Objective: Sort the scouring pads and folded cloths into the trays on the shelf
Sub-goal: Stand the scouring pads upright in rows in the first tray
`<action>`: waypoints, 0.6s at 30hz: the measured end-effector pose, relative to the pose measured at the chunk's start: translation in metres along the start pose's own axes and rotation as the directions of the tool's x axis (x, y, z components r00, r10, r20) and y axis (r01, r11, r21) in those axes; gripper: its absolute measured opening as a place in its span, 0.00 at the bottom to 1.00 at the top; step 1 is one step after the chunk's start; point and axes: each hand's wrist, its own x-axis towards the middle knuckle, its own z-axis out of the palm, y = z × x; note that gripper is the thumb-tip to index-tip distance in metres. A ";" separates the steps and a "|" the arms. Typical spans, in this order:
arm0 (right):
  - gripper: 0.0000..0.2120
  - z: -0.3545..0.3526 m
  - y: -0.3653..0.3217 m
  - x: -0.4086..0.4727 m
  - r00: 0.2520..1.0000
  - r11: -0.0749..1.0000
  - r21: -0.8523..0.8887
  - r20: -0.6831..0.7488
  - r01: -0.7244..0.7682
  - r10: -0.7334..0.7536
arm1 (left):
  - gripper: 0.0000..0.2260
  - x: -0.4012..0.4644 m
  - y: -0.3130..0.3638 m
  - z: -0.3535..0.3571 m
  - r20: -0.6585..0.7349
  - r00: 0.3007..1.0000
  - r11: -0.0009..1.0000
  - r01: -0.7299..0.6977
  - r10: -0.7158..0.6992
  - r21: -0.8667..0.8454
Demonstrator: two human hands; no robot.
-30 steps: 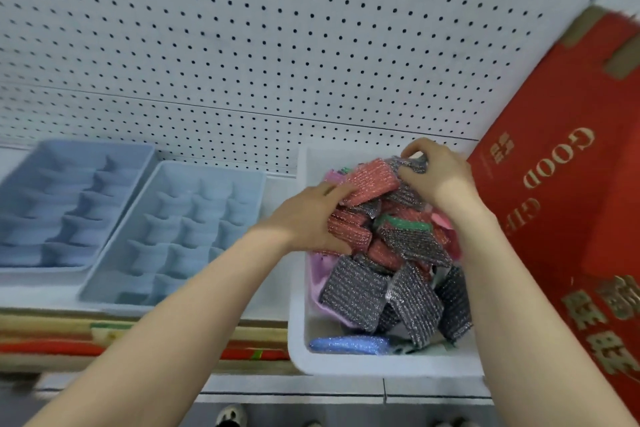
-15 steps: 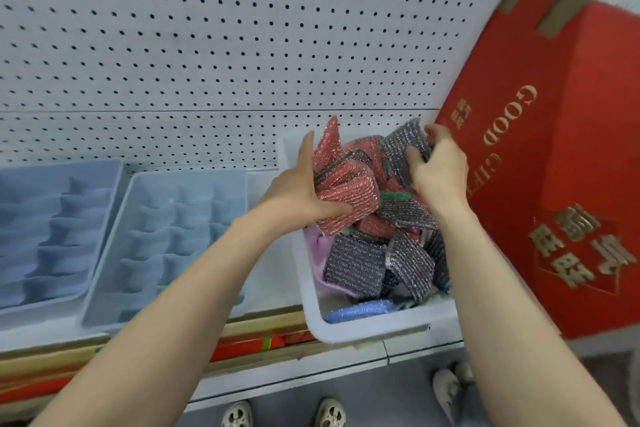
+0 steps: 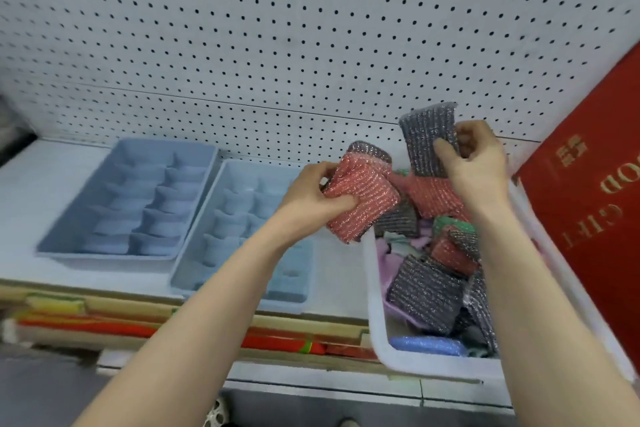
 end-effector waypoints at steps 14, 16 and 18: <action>0.13 0.225 -0.115 -0.059 0.955 0.905 0.338 0.233 -0.257 0.184 | 0.22 0.000 -0.104 -0.250 -0.212 0.977 0.999 0.023 -0.032 -0.044; 0.11 0.256 -0.129 -0.073 0.941 0.879 0.374 0.274 -0.297 0.201 | 0.20 -0.007 -0.121 -0.282 -0.246 0.968 0.996 0.035 -0.054 -0.081; 0.09 0.283 -0.141 -0.082 0.929 0.866 0.385 0.306 -0.320 0.208 | 0.22 -0.012 -0.134 -0.309 -0.308 0.948 0.992 0.036 -0.073 -0.124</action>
